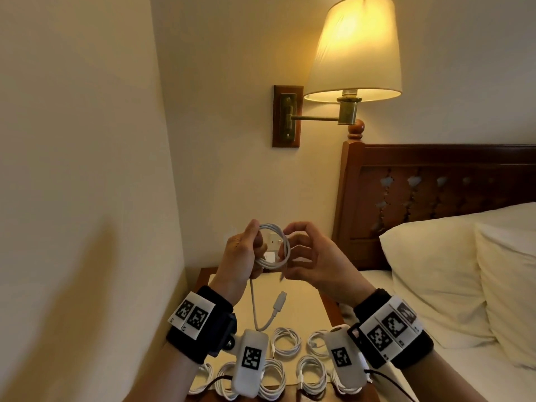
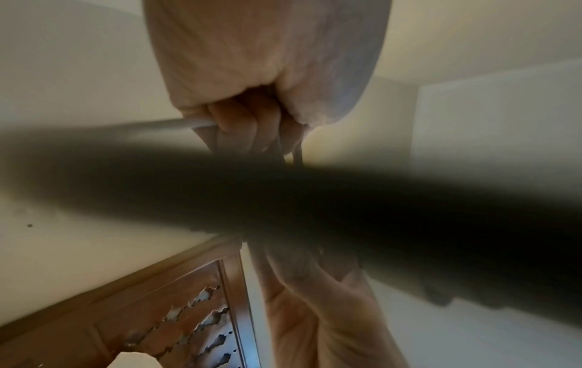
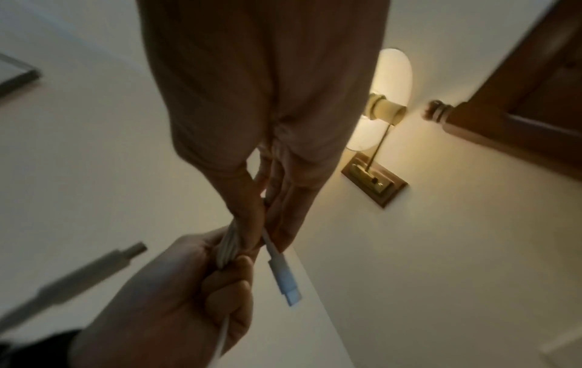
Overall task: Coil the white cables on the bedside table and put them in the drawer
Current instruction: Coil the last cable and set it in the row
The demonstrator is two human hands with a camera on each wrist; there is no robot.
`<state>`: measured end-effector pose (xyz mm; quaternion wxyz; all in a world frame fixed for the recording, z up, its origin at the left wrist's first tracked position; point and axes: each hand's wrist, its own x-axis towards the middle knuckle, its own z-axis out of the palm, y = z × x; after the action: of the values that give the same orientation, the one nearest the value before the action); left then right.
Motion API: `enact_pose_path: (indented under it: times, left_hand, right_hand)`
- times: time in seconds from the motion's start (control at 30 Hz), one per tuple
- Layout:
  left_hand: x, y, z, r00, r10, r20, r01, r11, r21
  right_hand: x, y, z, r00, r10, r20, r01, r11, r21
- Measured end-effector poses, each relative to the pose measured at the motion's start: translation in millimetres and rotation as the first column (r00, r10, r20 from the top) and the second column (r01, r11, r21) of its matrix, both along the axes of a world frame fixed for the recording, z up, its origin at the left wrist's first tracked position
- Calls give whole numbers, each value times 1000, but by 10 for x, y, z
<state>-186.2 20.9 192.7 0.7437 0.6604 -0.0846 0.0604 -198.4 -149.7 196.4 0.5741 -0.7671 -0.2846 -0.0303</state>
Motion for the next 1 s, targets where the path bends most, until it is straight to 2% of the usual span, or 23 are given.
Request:
enact_pose_path:
  times: [0.13, 0.2, 0.27, 0.33, 0.4, 0.47, 0.53, 0.67, 0.8, 0.9, 1.0]
  left_hand:
    - [-43, -33, 22, 998, -33, 54, 32, 999, 29]
    - [-49, -49, 13, 998, -13, 58, 12, 1000, 20]
    - [-38, -53, -25, 998, 42, 46, -41, 999, -10]
    - [-26, -67, -61, 997, 67, 44, -69, 997, 36]
    - [-12, -94, -91, 996, 52, 69, -60, 991, 122]
    - [-16, -123, -97, 994, 23, 105, -41, 985, 168]
    - [-29, -126, -105, 994, -2, 110, -13, 991, 131]
    - [-53, -94, -67, 991, -55, 126, 47, 997, 66]
    - [61, -76, -60, 958, 5, 288, -58, 983, 175]
    - [138, -44, -36, 923, 9, 384, -110, 964, 242]
    - [224, 92, -76, 883, -21, 468, -147, 936, 320]
  right_hand:
    - [5, -20, -124, 988, -149, 45, 152, 985, -83]
    - [10, -57, -151, 989, -146, 8, 146, 981, -132]
    - [26, -111, -116, 994, -79, -77, 67, 987, -144]
    - [22, -133, -87, 973, 49, -224, -37, 998, 57]
    - [-8, -80, -81, 907, 234, -350, -106, 931, 348]
    - [-34, -2, -92, 854, 338, -395, -108, 858, 502]
    - [-37, 40, -105, 851, 340, -401, -99, 853, 513]
    - [-8, -7, -56, 904, 264, -337, -81, 879, 470]
    - [18, 34, 11, 940, 195, -279, -26, 858, 512]
    - [37, 20, 108, 942, 202, -268, -3, 804, 595]
    - [72, -57, 254, 937, 222, -271, 39, 703, 710]
